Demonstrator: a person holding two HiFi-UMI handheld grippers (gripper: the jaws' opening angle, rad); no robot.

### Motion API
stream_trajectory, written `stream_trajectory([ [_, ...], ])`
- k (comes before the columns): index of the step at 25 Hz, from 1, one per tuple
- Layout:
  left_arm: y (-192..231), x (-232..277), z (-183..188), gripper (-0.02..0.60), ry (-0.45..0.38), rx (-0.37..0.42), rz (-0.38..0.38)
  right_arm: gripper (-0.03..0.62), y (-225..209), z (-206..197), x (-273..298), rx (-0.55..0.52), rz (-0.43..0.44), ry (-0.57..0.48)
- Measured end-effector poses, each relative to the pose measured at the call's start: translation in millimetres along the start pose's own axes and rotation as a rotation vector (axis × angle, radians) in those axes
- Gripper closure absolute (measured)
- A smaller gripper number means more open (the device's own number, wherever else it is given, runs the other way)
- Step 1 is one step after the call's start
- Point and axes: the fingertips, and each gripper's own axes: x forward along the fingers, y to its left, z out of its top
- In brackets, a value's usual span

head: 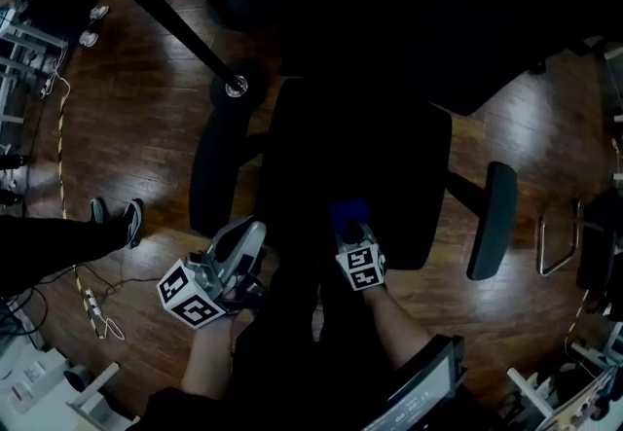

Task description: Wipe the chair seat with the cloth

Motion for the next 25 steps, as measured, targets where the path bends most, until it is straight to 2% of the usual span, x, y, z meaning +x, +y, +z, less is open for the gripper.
stream_trajectory([
  [5,-22,53,-28,0.580,0.085,-0.016,-0.103,0.534,-74,-37,-66,0.073,-0.159,0.026],
  [9,-41,92,-54,0.580,0.171,-0.023,-0.189,0.534,-128,-65,-118,0.201,-0.279,-0.005],
  [12,-51,111,-69,0.580,0.223,-0.015,-0.223,0.534,-141,-75,-133,0.249,-0.267,-0.050],
  [16,-58,126,-68,0.580,0.240,-0.004,-0.245,0.534,-151,-67,-130,0.310,-0.258,-0.051],
  [17,-62,126,-65,0.580,0.242,0.004,-0.250,0.534,-150,-58,-132,0.349,-0.248,-0.069],
  [19,-78,123,-56,0.580,0.249,0.024,-0.263,0.535,-133,-22,-148,0.425,-0.192,-0.178],
  [22,-113,124,-32,0.580,0.232,0.055,-0.304,0.534,-99,71,-199,0.474,-0.051,-0.434],
  [25,-152,134,3,0.579,0.183,0.108,-0.368,0.535,-83,171,-266,0.457,0.060,-0.687],
])
